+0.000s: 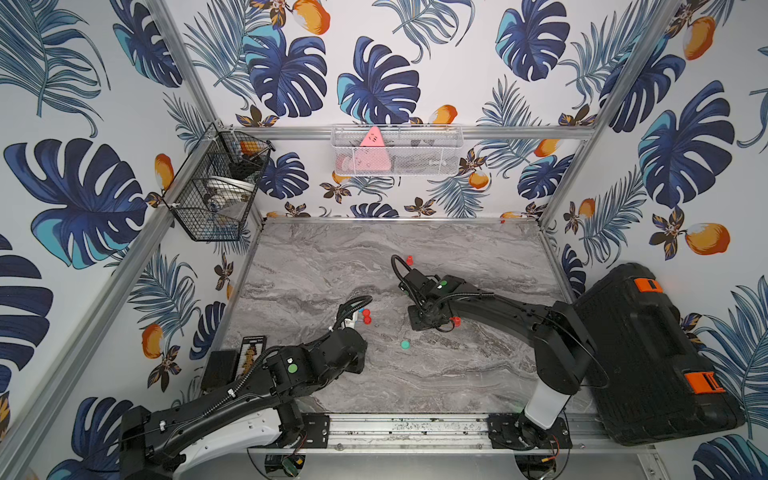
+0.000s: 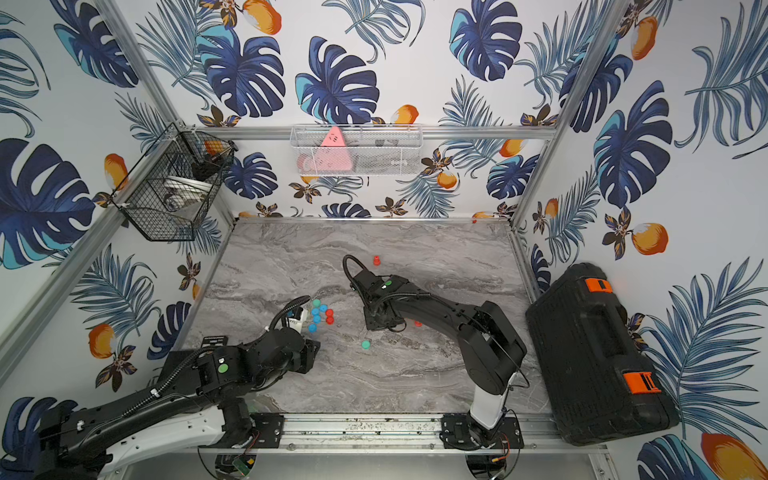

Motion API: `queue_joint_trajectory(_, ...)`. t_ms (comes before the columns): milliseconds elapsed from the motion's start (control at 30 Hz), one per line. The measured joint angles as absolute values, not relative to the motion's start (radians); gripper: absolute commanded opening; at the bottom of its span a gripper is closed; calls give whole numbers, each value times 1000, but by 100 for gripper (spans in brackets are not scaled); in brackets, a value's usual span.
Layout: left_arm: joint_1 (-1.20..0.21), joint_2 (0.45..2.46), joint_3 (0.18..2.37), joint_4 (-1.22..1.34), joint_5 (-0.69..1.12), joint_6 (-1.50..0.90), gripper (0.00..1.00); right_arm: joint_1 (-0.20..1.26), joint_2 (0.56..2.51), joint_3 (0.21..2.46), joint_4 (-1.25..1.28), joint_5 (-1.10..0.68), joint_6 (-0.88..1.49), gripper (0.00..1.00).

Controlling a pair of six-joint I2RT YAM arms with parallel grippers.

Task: Close the stamp cap
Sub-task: Pick up the stamp from the center of the board, then close the cover of the stamp.

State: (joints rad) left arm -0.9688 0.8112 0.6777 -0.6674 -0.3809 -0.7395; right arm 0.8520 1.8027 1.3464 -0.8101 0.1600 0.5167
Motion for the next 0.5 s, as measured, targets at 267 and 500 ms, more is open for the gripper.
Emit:
queue_joint_trajectory(267, -969, 775, 665, -683, -389, -750, 51, 930, 1911, 1435, -818, 163, 540, 17)
queue_joint_trajectory(500, -969, 735, 661, -716, -398, -757, 51, 963, 1959, 1460, -817, 158, 556, 17)
